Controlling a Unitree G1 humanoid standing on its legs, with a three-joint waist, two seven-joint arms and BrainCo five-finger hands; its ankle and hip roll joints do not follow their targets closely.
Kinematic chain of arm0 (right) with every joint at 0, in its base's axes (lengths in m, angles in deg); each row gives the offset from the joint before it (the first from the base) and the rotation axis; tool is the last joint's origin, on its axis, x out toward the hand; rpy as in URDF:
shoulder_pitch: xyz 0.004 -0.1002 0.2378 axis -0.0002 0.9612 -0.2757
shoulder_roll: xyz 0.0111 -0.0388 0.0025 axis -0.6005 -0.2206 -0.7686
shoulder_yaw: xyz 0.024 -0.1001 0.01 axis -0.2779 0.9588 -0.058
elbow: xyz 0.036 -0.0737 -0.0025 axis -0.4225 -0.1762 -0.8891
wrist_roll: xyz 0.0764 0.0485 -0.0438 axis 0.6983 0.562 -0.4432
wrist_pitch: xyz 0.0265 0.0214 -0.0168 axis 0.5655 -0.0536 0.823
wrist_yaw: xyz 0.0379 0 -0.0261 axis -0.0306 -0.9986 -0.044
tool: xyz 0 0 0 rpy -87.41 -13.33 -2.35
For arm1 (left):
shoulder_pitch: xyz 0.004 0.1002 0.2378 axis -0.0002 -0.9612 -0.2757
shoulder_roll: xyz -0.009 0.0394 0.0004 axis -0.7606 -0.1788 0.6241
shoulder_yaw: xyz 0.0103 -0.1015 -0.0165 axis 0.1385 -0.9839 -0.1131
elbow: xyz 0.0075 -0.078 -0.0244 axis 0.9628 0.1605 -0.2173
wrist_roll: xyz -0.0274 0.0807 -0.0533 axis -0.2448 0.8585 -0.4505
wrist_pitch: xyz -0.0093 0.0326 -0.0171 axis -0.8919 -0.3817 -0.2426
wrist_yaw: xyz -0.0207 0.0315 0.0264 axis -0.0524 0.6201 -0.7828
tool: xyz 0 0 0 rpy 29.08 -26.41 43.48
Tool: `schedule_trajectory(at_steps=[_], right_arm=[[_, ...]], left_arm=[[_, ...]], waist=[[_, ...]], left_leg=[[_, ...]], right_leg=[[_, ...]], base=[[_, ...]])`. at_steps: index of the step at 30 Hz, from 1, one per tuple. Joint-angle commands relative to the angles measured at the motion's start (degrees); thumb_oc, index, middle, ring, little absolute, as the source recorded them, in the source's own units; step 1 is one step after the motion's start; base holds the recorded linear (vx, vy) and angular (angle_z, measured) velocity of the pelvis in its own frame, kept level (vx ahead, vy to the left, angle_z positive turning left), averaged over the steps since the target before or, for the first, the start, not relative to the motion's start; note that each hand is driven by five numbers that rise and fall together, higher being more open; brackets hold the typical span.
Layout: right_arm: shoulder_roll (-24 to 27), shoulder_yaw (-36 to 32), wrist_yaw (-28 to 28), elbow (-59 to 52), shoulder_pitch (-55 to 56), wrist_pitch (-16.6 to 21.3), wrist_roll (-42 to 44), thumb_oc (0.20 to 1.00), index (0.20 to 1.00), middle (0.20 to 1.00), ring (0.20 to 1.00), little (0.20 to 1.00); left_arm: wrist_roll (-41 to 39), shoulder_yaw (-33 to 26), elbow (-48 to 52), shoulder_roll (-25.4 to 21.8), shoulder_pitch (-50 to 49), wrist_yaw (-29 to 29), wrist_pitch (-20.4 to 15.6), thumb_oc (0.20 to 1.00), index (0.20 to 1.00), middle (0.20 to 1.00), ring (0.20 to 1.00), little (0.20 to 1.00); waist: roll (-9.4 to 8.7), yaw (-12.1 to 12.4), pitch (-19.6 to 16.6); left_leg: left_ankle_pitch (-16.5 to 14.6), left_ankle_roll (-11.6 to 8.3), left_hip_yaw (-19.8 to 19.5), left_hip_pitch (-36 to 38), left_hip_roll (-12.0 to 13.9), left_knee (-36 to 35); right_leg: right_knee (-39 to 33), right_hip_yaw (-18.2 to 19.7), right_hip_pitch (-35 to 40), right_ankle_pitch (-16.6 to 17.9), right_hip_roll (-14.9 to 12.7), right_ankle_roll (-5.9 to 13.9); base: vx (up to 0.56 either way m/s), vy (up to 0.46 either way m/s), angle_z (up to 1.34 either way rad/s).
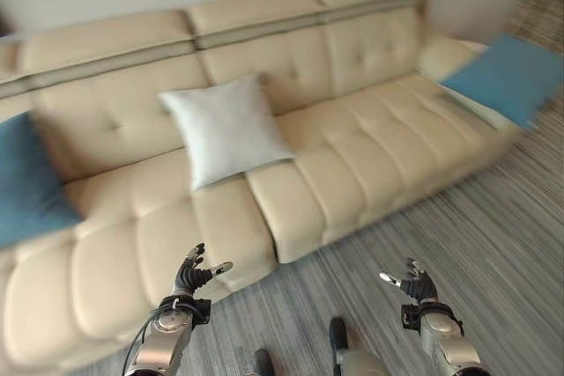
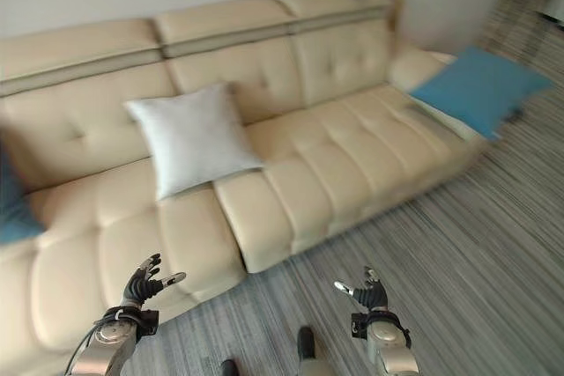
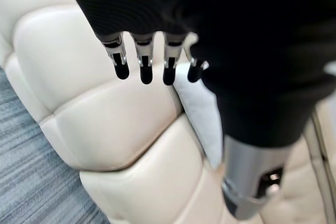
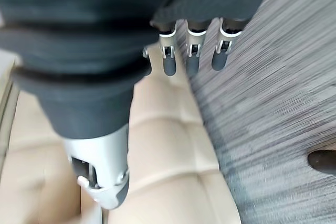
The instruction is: Pick up all the scattered cushions and arrange them neatly on the sofa.
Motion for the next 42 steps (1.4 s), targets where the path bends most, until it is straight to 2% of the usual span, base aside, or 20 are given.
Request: schedule_trajectory(at_steps=[1, 2, 3, 4, 5, 7, 11, 12, 13, 14, 15, 16, 18, 20, 22, 23, 29, 34, 38, 42], right_arm=[[1.8, -2.4, 0.7, -3.7, -1.2, 1.6, -1.1, 1.0, 1.0, 1.0, 1.0, 1.0], [2.0, -2.5, 0.8, -4.0, -1.2, 1.5, -1.4, 1.0, 1.0, 1.0, 1.0, 1.0], [2.4, -2.7, 1.0, -4.0, -0.9, 1.2, -2.0, 1.0, 1.0, 1.0, 1.0, 1.0], [2.4, -2.7, 1.0, -4.1, -0.8, 1.2, -2.1, 1.0, 1.0, 1.0, 1.0, 1.0], [2.6, -3.0, 1.1, -4.4, 0.3, 1.0, -2.2, 1.0, 1.0, 1.0, 1.0, 1.0], [2.5, -3.1, 0.9, -4.8, 1.2, 1.0, -2.2, 1.0, 1.0, 1.0, 1.0, 1.0], [2.8, -3.0, 0.2, -5.4, 2.8, 2.0, -0.1, 1.0, 1.0, 1.0, 1.0, 1.0], [3.5, -2.3, 0.1, -5.7, 2.4, 2.0, -0.4, 1.0, 1.0, 1.0, 1.0, 1.0], [3.5, -2.3, 0.1, -5.7, 2.3, 1.9, -0.4, 1.0, 1.0, 1.0, 1.0, 1.0], [4.1, -1.5, 0.1, -5.7, 1.8, 2.0, -0.9, 1.0, 1.0, 1.0, 1.0, 1.0], [4.5, -1.3, 0.1, -6.1, 1.5, 1.9, -1.2, 1.0, 1.0, 1.0, 1.0, 1.0], [4.9, -0.7, 0.1, -6.6, 0.8, 1.9, -1.5, 1.0, 1.0, 1.0, 1.0, 1.0], [5.3, 0.0, -0.2, -7.3, 0.1, 2.0, -2.3, 1.0, 1.0, 1.0, 1.0, 1.0], [5.5, 0.3, -0.1, -7.4, -0.2, 2.1, -2.5, 1.0, 1.0, 1.0, 1.0, 1.0], [5.8, 0.9, 0.0, -7.2, -0.6, 2.3, -3.0, 1.0, 1.0, 1.0, 1.0, 1.0], [5.8, 1.5, 0.3, -6.7, -1.1, 2.4, -3.3, 1.0, 1.0, 1.0, 1.0, 1.0], [5.7, 2.7, -0.2, -7.0, -1.7, 2.4, -3.6, 1.0, 1.0, 1.0, 1.0, 1.0], [5.2, 2.7, -0.9, -7.0, -2.2, 2.0, -3.9, 1.0, 1.0, 1.0, 1.0, 1.0], [3.6, 1.8, -2.2, -5.4, -1.3, 1.5, -4.3, 1.0, 1.0, 1.0, 1.0, 1.0], [2.5, 1.1, -2.5, -5.6, -0.5, 1.6, -3.8, 1.0, 1.0, 1.0, 1.0, 1.0]], left_arm=[[2.1, 0.7, 1.4, -0.7, 1.5, 0.2, -1.8, 1.0, 1.0, 1.0, 1.0, 1.0], [2.1, 0.6, 1.8, -0.7, 1.4, 0.4, -1.7, 1.0, 1.0, 1.0, 1.0, 1.0], [2.1, 0.2, 1.8, -0.6, 1.1, 0.7, -1.3, 1.0, 1.0, 1.0, 1.0, 1.0], [2.1, 0.2, 1.8, -0.6, 1.1, 0.7, -1.3, 1.0, 1.0, 1.0, 1.0, 1.0], [2.5, 0.6, 1.7, -0.4, 1.6, 1.1, -1.0, 1.0, 1.0, 1.0, 1.0, 1.0], [2.6, 0.7, 1.6, -0.4, 1.6, 1.2, -0.9, 1.0, 1.0, 1.0, 1.0, 1.0], [1.6, 1.0, 0.8, 0.6, 1.6, 1.7, -1.3, 1.0, 1.0, 1.0, 1.0, 1.0], [1.1, 1.2, 1.3, 0.8, 1.5, 1.6, -1.5, 1.0, 1.0, 1.0, 1.0, 1.0], [1.0, 1.2, 1.4, 0.8, 1.5, 1.6, -1.5, 1.0, 1.0, 1.0, 1.0, 1.0], [0.2, 1.3, 1.6, 1.0, 1.3, 1.0, -1.9, 1.0, 1.0, 1.0, 1.0, 1.0], [-0.4, 1.5, 1.9, 1.2, 1.2, 0.8, -2.2, 1.0, 1.0, 1.0, 1.0, 1.0], [-0.8, 1.7, 2.0, 1.7, 1.1, 0.2, -2.5, 1.0, 1.0, 1.0, 1.0, 1.0], [-0.9, 1.6, 2.2, 2.4, 0.2, -0.1, -2.6, 1.0, 1.0, 1.0, 1.0, 1.0], [-0.8, 1.5, 2.3, 2.5, 0.1, -0.2, -2.5, 1.0, 1.0, 1.0, 1.0, 1.0], [-0.7, 1.6, 2.6, 2.6, -0.3, -0.4, -2.6, 1.0, 1.0, 1.0, 1.0, 1.0], [-0.9, 1.9, 1.7, 3.0, 0.3, -1.0, -2.5, 1.0, 1.0, 1.0, 1.0, 1.0], [-0.7, 1.7, 0.9, 2.2, 0.8, -1.7, -3.0, 1.0, 1.0, 1.0, 1.0, 1.0], [-0.1, 2.2, 0.7, 1.1, 0.5, -1.0, -3.0, 1.0, 1.0, 1.0, 1.0, 1.0], [0.0, 1.8, 1.6, -0.1, 0.1, 0.0, -2.4, 1.0, 1.0, 1.0, 1.0, 1.0], [0.0, 1.4, 2.0, -0.9, 0.3, 0.0, -2.5, 1.0, 1.0, 1.0, 1.0, 1.0]], waist=[[1.43, 1.0, 0.4], [1.39, 1.1, 0.2], [1.18, 1.4, 0.2], [1.2, 1.4, 0.2], [0.69, 0.6, 0.3], [0.45, 0.5, 0.3], [-0.32, -1.5, 0.2], [-0.4, -1.2, 0.7], [-0.25, -1.1, 0.8], [-0.03, -0.4, 1.3], [-0.03, 0.1, 1.5], [-0.17, 1.2, 1.8], [-1.22, 3.2, 2.4], [-1.16, 3.9, 2.5], [-0.02, 5.3, 3.0], [1.06, 6.2, 3.5], [3.12, 7.3, 3.7], [2.15, 7.4, 2.3], [1.1, 7.6, 2.2], [1.18, 7.0, 3.2]], left_leg=[[-7.2, -3.98, -0.8, 2.6, 1.1, 1.0], [-7.1, -4.12, 1.0, 2.7, 1.5, 1.2], [-7.3, -4.3, 3.7, 3.2, 2.1, 1.6], [-7.3, -4.29, 3.7, 3.2, 2.1, 1.6], [-8.0, -4.72, 5.6, 4.1, 2.7, 2.3], [-8.4, -5.02, 5.9, 4.3, 2.9, 3.1], [-10.9, -7.48, 7.8, 3.2, 7.6, 16.6], [-9.7, -7.97, 6.9, 1.5, 9.3, 22.6], [-10.0, -8.24, 6.9, 1.2, 9.8, 23.4], [-8.1, -8.74, 4.3, -0.2, 10.6, 27.8], [-7.6, -8.56, 1.5, -2.0, 10.2, 30.5], [-8.8, -7.67, -2.7, -4.4, 7.8, 31.5], [-9.7, -5.62, -9.9, -9.8, 4.3, 26.5], [-7.9, -5.67, -12.2, -11.3, 3.3, 23.2], [-3.6, -6.51, -17.5, -12.1, 1.6, 15.4], [0.9, -7.19, -21.5, -15.3, 0.6, 9.5], [4.4, -7.81, -22.7, -16.1, -0.3, 5.1], [2.2, -6.0, -20.2, -15.1, -0.9, 7.4], [-1.8, -2.64, -17.9, -13.4, -1.8, 9.3], [-3.7, -1.48, -15.5, -9.7, -1.3, 8.2]], right_leg=[[10.4, -8.6, 1.6, -14.3, -4.2, -1.74], [10.6, -11.5, 1.4, -14.0, -4.7, -1.85], [11.4, -17.5, 1.0, -13.3, -6.0, -2.07], [11.5, -17.5, 0.9, -13.3, -6.0, -2.05], [10.4, -20.1, 0.6, -13.0, -6.7, -2.03], [8.6, -20.1, 1.5, -13.0, -6.2, -2.26], [4.2, -15.8, 4.9, -14.3, -2.8, -3.99], [3.7, -14.4, 5.9, -15.1, -1.7, -5.08], [3.6, -14.3, 5.9, -15.2, -1.4, -5.3], [3.3, -13.0, 6.6, -16.3, 0.1, -6.37], [3.2, -11.9, 7.3, -16.9, 0.9, -7.09], [2.8, -9.9, 7.7, -17.4, 1.5, -7.29], [2.1, -4.6, 9.0, -17.1, 1.2, -6.77], [1.8, -3.2, 9.3, -17.2, 1.6, -6.56], [1.4, -0.6, 10.6, -17.8, 3.5, -6.55], [1.3, 1.8, 11.7, -18.9, 4.8, -6.83], [1.5, 7.6, 14.2, -21.6, 6.4, -6.88], [1.8, 10.0, 14.7, -22.3, 3.7, -5.45], [13.2, 10.9, 9.8, -21.8, 1.4, -2.52], [23.5, 7.7, 2.0, -17.1, 0.1, -0.92]], base=[[0.08, -0.029, -0.97], [0.11, -0.093, -1.07], [0.04, -0.092, -1.11], [0.1, -0.201, -1.14], [0.08, -0.14, -1.08], [0.13, -0.203, -0.7], [0.21, -0.265, -0.31], [0.13, -0.17, -0.77], [0.14, -0.153, -0.85], [0.14, -0.119, -0.88], [0.25, -0.12, -0.99], [0.22, -0.039, -0.91], [0.3, 0.038, -1.31], [0.18, 0.041, -1.11], [0.23, 0.062, -0.79], [0.22, 0.057, -0.64], [0.22, 0.109, -0.61], [0.28, 0.223, -0.8], [0.21, 0.178, -0.32], [0.16, 0.093, -0.3]])
